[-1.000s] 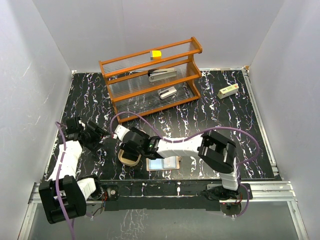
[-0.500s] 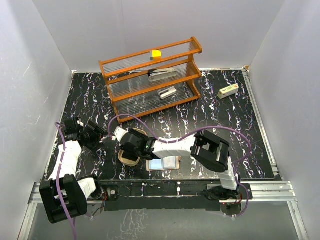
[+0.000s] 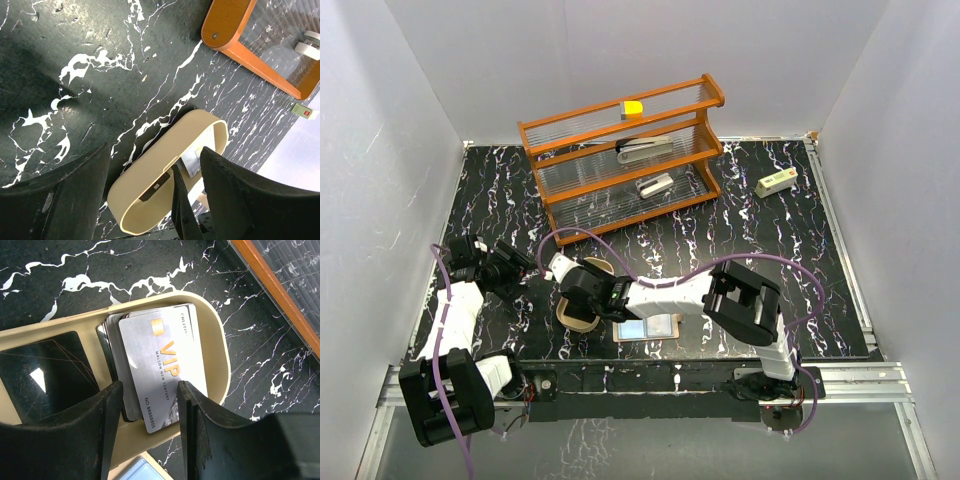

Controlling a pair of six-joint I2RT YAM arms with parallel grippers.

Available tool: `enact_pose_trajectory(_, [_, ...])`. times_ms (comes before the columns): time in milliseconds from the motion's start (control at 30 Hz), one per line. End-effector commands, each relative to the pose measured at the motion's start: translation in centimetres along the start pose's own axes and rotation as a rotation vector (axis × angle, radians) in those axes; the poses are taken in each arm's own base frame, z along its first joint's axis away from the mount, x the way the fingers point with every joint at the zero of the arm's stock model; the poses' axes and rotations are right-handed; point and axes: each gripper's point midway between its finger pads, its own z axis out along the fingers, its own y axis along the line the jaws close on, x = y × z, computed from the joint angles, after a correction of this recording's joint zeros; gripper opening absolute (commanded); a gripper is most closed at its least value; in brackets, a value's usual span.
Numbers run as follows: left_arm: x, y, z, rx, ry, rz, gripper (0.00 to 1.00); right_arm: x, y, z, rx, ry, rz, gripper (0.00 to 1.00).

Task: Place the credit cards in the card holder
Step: Pick up the credit card from the storage box.

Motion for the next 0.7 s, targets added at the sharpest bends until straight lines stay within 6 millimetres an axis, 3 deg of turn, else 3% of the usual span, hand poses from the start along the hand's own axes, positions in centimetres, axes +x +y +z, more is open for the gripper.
enact_pose_trajectory(0, [0.9,-0.3,-0.1,0.037,0.046,-0.003,0.70,-0.6,0.4,-1.4,-0.005,-0.010,0.024,0.44])
enact_pose_trajectory(367, [0.9,-0.6,-0.1,0.057,0.049,0.008,0.70,-0.8,0.6,-1.7,0.040,-0.008,0.015,0.39])
enact_pose_trajectory(667, [1.1,-0.8,-0.1,0.073,0.054,0.012,0.70,-1.8,0.5,-2.9,0.074,-0.041,0.025,0.22])
